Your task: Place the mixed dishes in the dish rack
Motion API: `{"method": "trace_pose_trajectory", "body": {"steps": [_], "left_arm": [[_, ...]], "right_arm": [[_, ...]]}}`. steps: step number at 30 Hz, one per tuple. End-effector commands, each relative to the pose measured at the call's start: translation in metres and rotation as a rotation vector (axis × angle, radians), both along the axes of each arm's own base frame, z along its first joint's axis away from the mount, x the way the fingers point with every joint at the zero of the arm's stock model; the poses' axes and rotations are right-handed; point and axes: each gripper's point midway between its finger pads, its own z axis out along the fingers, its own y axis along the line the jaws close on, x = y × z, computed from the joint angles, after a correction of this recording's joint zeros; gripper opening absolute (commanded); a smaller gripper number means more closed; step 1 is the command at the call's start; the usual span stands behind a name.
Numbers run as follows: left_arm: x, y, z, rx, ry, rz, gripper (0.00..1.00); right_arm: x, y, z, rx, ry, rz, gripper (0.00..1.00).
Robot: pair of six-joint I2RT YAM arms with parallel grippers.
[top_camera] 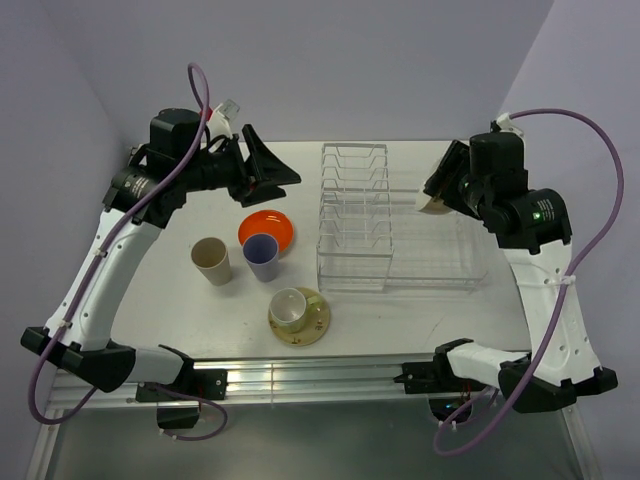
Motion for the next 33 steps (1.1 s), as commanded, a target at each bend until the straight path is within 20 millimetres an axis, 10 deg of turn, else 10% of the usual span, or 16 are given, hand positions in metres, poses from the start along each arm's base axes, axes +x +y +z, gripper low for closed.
{"method": "trace_pose_trajectory", "body": {"steps": [1,33], "left_arm": [[-0.009,0.005,0.006,-0.005,-0.055,-0.041,0.69],[-0.031,0.037,-0.01,0.025,-0.071,-0.043,0.7]], "right_arm": [[0.009,-0.02,0.01,-0.054,-0.058,-0.088,0.0],[0.058,-0.109,-0.134,-0.509,0.456,-0.344,0.0]]}}
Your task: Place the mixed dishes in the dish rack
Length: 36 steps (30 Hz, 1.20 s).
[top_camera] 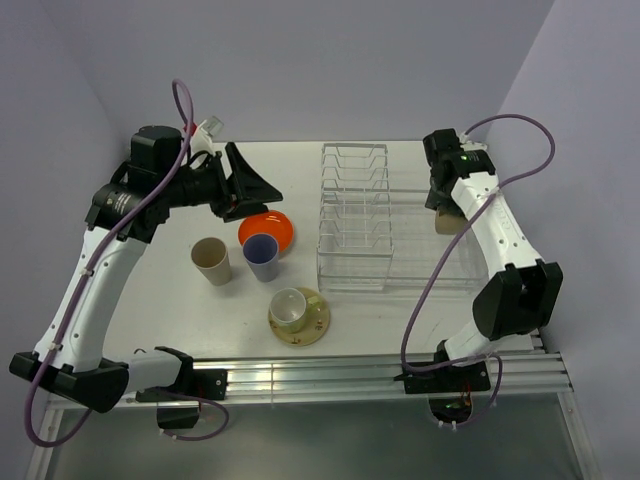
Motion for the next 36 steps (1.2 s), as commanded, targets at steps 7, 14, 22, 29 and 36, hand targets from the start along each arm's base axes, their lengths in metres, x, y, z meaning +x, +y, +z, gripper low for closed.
{"method": "trace_pose_trajectory", "body": {"steps": [7,14,22,29,36], "left_arm": [[-0.014,0.01,0.01,-0.019,-0.066,-0.019,0.7],[-0.014,0.013,0.009,-0.011,-0.063,-0.01,0.7],[-0.012,0.015,0.007,-0.015,-0.055,0.0,0.7],[-0.013,0.017,0.007,-0.012,-0.057,0.009,0.7],[-0.011,0.021,0.008,-0.004,-0.055,0.023,0.7]], "right_arm": [[0.013,-0.03,0.0,-0.173,0.029,-0.044,0.0],[0.017,-0.035,-0.023,-0.236,0.134,-0.054,0.0],[0.02,-0.034,-0.039,-0.296,0.187,-0.045,0.0],[0.021,-0.037,-0.059,-0.345,0.26,-0.048,0.0],[0.022,-0.035,-0.072,-0.378,0.31,-0.039,0.0]]}}
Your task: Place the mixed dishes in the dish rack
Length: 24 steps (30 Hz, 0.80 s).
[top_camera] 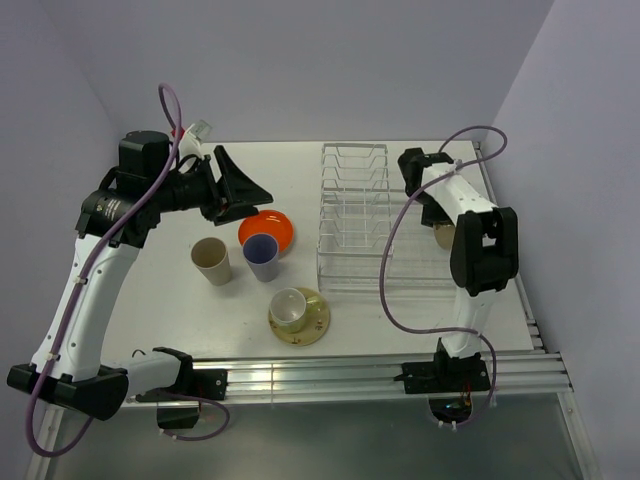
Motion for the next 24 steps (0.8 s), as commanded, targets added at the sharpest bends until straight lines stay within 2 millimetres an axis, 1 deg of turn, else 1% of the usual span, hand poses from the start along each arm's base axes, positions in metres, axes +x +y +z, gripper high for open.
{"method": "trace_pose_trajectory", "body": {"steps": [1,6,8,13,16,17,18,19,20,21,23,24], "left_arm": [[-0.009,0.004,0.012,-0.008,-0.057,-0.014,0.7],[-0.006,0.006,0.012,-0.008,-0.057,-0.005,0.7],[-0.007,0.006,0.012,-0.011,-0.058,-0.007,0.7],[-0.006,0.005,0.013,-0.016,-0.058,-0.005,0.7],[-0.007,0.006,0.014,-0.017,-0.058,-0.003,0.7],[-0.007,0.006,0.014,-0.016,-0.057,-0.001,0.7],[-0.009,0.006,0.013,-0.018,-0.056,0.0,0.7],[-0.009,0.006,0.013,-0.021,-0.055,-0.002,0.7],[-0.009,0.007,0.013,-0.021,-0.055,0.003,0.7],[-0.009,0.007,0.013,-0.021,-0.057,0.003,0.7],[-0.01,0.007,0.014,-0.022,-0.057,0.005,0.7],[-0.011,0.007,0.014,-0.024,-0.058,0.006,0.7]], "right_arm": [[0.003,-0.006,0.013,-0.104,-0.024,-0.001,0.0],[0.005,0.005,0.006,-0.1,-0.002,0.031,0.0],[0.006,0.01,0.003,-0.1,0.009,0.049,0.02],[0.008,0.018,-0.003,-0.084,0.03,0.066,0.12],[0.008,0.02,-0.004,-0.078,0.035,0.069,0.15],[0.007,0.019,-0.004,-0.077,0.034,0.067,0.18],[0.007,0.02,-0.005,-0.074,0.036,0.068,0.3],[0.006,0.02,-0.005,-0.071,0.036,0.069,0.35],[0.005,0.02,-0.005,-0.069,0.036,0.068,0.47],[0.005,0.021,-0.005,-0.069,0.036,0.07,0.55],[0.003,0.022,-0.002,-0.061,0.027,0.069,0.63],[0.002,0.023,-0.004,-0.057,0.031,0.072,0.71]]}}
